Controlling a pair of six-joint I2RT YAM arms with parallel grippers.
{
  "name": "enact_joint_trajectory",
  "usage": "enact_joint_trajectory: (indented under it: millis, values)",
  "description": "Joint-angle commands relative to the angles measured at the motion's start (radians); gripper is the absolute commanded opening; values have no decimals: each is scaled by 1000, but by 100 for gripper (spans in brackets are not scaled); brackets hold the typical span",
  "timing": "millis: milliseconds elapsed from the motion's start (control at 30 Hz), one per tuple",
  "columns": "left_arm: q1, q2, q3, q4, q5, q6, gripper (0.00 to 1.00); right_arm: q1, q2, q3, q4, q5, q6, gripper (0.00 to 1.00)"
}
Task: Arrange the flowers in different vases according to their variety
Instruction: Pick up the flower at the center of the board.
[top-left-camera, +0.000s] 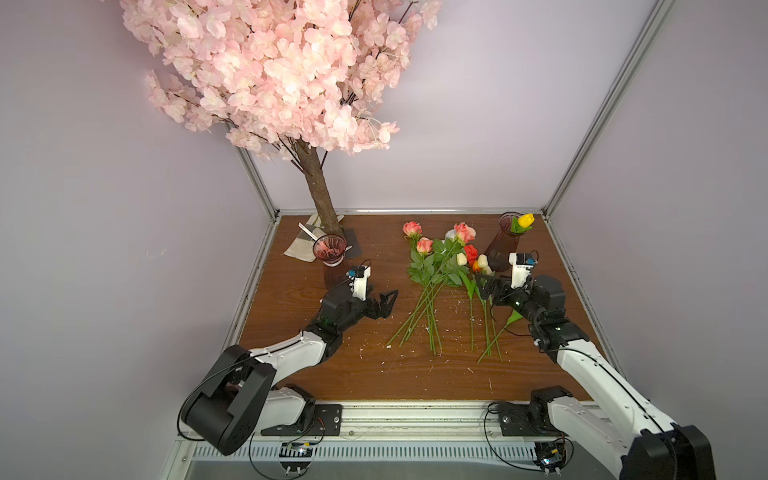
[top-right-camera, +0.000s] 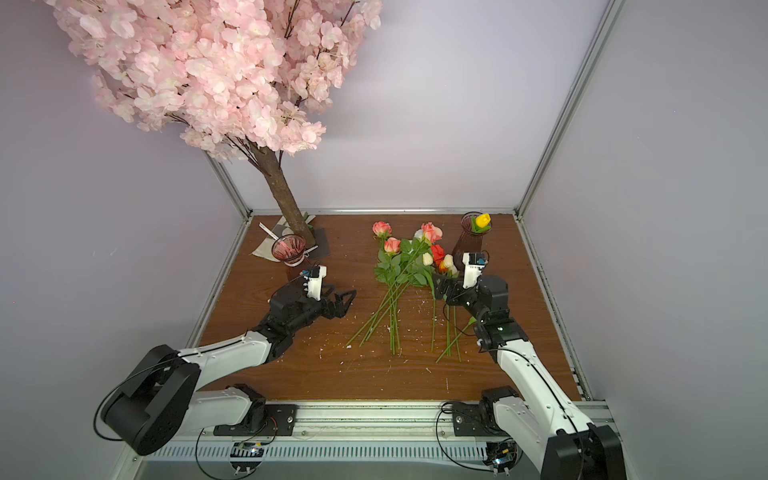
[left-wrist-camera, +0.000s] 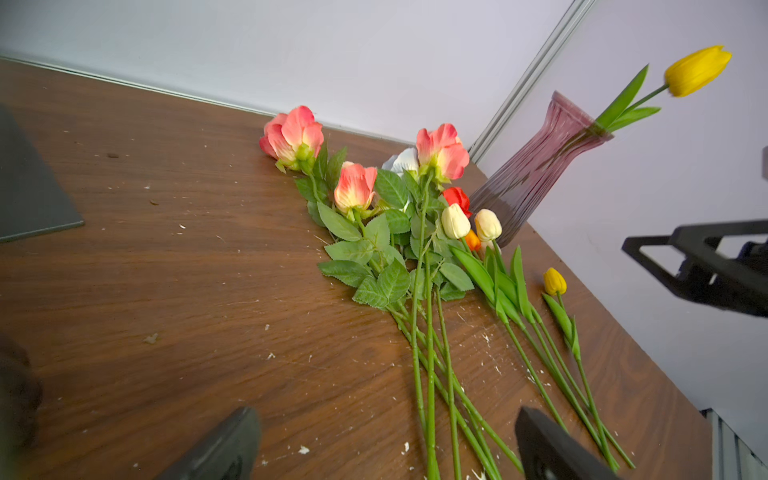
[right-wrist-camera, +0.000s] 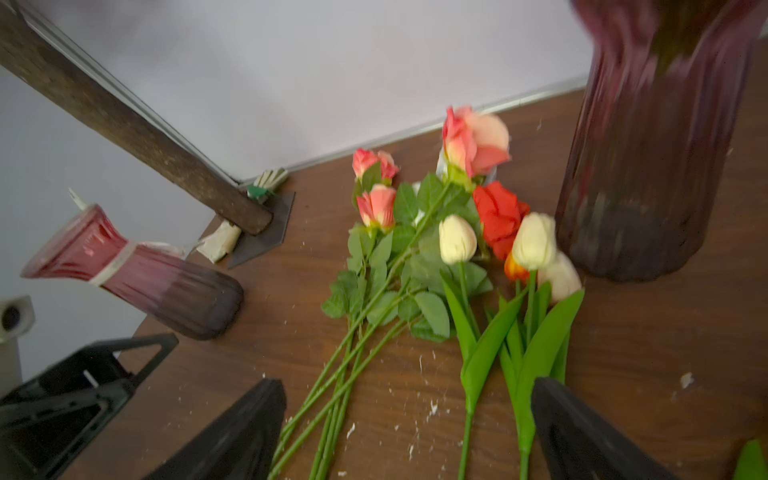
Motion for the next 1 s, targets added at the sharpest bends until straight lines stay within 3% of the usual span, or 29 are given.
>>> enact_joint_trajectory:
  millis: [0,167,300,500,700,767,967]
  values:
    - [-60,38,101,-114,-20,64,100,6,13,-53,90,-42,40,100]
    - [-135,136,233,-246,-94,100,94,4,38,-127,142,71,142,99]
    - [-158,260,384,-370,-96,113,79,-1,10,-196,206,126,263,100]
    - [-171,435,622,-547,-101,149,56,-5,-56,-306,415,30,227,99]
    - [-185,581,826,-676,-127,205,42,-6,-175,-427,452,207,282,100]
    - [-186,630,882,-707,-139,225,41,-6,-216,-434,437,214,281,100]
    - [-195,777,1120,-881,-200,280,23,-6,-276,-465,439,239,306,99]
